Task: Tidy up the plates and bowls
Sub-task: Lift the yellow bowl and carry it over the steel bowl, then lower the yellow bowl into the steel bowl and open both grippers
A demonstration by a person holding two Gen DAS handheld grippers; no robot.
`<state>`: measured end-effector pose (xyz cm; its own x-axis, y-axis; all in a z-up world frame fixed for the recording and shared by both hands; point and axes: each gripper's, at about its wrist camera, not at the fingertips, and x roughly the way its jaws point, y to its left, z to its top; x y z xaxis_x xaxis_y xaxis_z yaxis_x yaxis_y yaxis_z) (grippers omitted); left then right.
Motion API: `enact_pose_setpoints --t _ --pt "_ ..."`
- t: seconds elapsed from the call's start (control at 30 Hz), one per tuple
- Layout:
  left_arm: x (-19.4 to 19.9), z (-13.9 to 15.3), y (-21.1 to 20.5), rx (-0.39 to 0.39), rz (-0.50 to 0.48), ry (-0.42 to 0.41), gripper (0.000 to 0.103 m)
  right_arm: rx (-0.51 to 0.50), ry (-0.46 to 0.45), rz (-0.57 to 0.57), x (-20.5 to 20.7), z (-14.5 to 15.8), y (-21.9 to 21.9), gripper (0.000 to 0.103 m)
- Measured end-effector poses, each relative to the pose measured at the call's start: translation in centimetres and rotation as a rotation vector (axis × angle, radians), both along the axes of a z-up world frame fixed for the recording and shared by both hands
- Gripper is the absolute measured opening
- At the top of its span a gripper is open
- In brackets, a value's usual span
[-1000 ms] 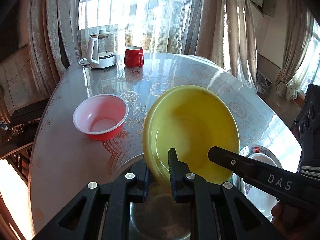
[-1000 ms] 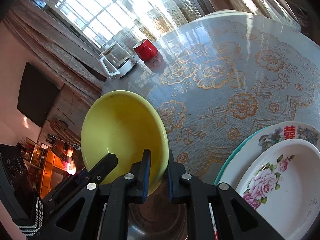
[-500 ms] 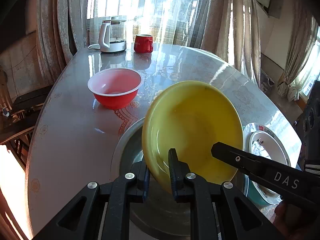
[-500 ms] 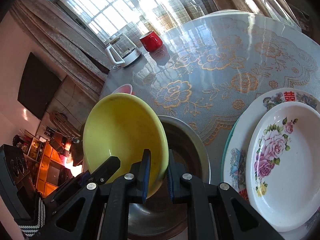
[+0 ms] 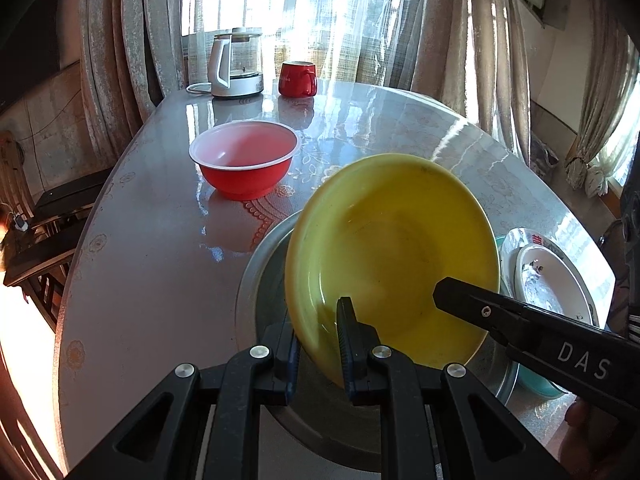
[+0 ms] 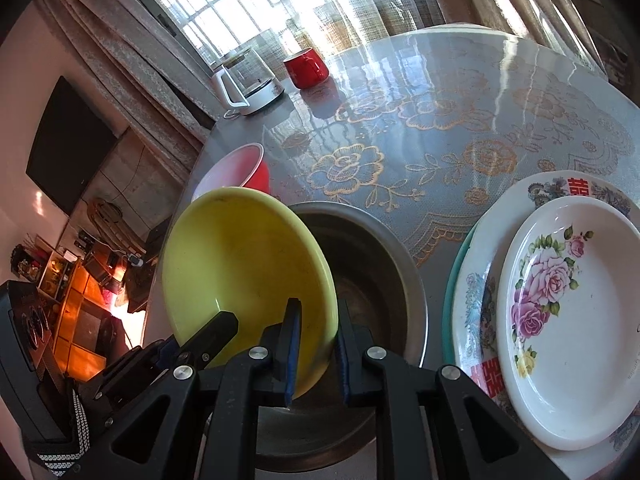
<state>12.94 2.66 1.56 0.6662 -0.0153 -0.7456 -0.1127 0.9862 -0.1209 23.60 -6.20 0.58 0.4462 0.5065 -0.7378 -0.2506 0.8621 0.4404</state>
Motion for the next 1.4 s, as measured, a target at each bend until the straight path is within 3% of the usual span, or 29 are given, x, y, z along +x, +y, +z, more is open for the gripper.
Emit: enact_pose_setpoints --t 1.0,1.4 --pt "0.0 -0.8 -1.6 0.144 -0.003 -0.003 0.017 -0.079 -0.026 0.015 -0.9 0.2 -0.6 0.015" --pt "-0.2 -0.7 -1.6 0.156 0.006 -0.002 0.018 -0.108 -0.046 0.008 -0.9 0.5 -0.3 0.022"
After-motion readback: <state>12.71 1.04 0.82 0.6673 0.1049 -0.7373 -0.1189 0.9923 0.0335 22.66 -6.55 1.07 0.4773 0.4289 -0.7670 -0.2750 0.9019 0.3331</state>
